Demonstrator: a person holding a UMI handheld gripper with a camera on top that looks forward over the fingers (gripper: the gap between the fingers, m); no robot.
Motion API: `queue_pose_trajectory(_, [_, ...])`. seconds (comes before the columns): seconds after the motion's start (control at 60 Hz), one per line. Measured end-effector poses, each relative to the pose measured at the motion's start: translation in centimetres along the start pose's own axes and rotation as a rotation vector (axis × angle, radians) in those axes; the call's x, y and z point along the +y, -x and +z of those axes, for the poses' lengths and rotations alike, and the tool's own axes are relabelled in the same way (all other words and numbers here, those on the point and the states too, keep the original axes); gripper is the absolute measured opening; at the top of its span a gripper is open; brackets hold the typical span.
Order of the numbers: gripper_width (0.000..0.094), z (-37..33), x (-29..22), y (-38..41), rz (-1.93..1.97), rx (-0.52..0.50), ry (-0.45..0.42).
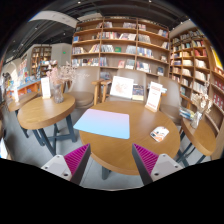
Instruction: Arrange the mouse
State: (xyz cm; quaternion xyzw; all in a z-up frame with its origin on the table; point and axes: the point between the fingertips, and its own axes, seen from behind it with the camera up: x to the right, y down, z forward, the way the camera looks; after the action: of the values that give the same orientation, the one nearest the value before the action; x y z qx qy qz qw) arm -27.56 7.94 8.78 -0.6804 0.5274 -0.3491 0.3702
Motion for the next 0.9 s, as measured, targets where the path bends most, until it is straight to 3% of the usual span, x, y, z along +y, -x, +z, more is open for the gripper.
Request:
queue_pose_trajectory(0.483, [0.0857, 3.5, 3.9, -16.2, 0.062, 0.236, 0.056])
queue_pose_trajectory(0.9, [0.0855, 11.4, 4.3, -20.8, 0.126, 0.226, 0.070])
